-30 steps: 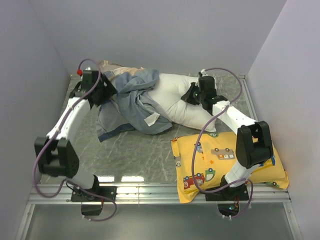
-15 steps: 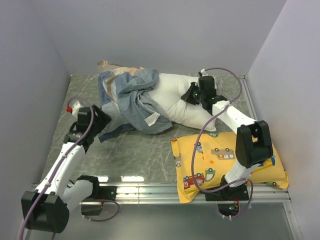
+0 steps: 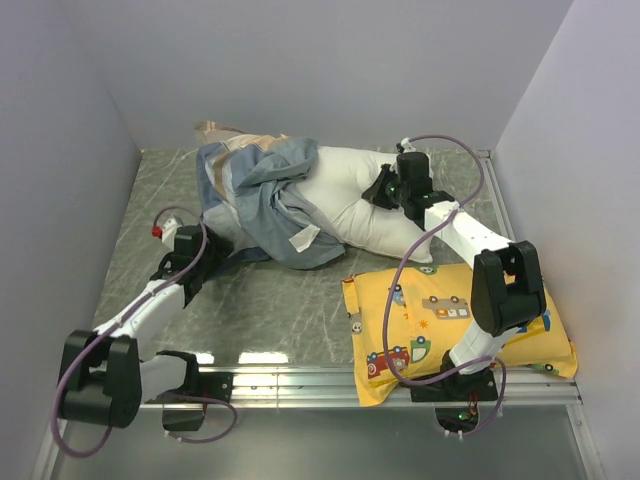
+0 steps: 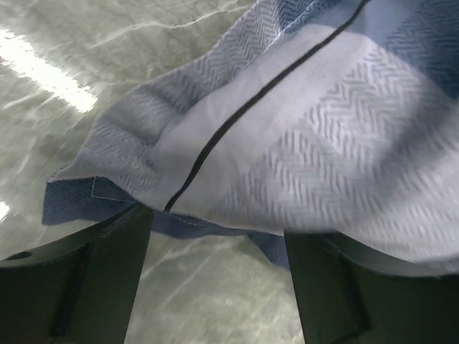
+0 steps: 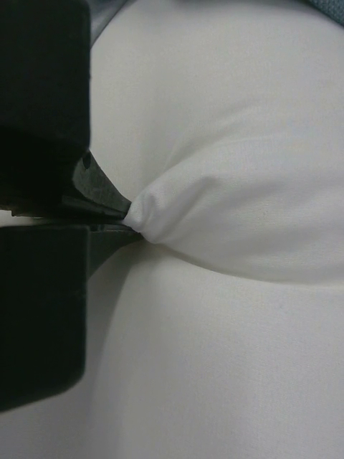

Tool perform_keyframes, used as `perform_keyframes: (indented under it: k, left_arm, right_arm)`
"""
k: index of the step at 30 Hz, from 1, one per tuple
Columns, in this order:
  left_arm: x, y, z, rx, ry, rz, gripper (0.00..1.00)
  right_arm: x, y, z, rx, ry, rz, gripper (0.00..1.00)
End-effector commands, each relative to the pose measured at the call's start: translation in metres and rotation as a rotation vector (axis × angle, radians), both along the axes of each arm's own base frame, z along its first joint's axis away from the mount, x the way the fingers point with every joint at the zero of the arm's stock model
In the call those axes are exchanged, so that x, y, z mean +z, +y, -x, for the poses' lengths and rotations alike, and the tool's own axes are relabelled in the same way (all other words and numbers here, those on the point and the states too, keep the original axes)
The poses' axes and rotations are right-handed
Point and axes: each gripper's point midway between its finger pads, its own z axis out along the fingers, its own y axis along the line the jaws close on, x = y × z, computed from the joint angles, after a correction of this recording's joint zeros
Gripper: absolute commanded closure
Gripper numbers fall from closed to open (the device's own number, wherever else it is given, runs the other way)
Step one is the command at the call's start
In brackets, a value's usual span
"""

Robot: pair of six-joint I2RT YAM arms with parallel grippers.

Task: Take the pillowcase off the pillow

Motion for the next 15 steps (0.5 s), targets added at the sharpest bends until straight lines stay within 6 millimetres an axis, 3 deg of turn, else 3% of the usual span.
perform_keyframes:
  k: [1, 3, 6, 7, 10, 15]
  left_arm:
    - [0.013, -0.005, -0.026, -0.016, -0.106, -0.016, 0.24]
    - [0.003, -0.008, -0.032, -0.024, -0.085, -0.023, 0.26]
    - [-0.004, -0.013, -0.042, -0.038, -0.079, -0.02, 0.4]
    - [-0.003, -0.016, -0.045, -0.044, -0.085, -0.012, 0.56]
    - [0.001, -0.031, -0.051, -0.091, -0.094, 0.003, 0.78]
    - [0.007, -0.058, -0.046, -0.179, -0.098, -0.004, 0.85]
  right_arm:
    - [-0.022, -0.006, 0.002, -0.018, 0.051, 0.062, 1.0]
    - [-0.024, -0.006, 0.002, -0.017, 0.058, 0.063, 1.0]
    - [-0.025, -0.005, 0.001, -0.013, 0.06, 0.064, 1.0]
    - [-0.025, -0.005, 0.002, -0.011, 0.06, 0.067, 1.0]
    - [-0.027, -0.007, 0.002, -0.012, 0.061, 0.078, 1.0]
    - [-0.027, -0.007, 0.002, -0.01, 0.056, 0.081, 1.0]
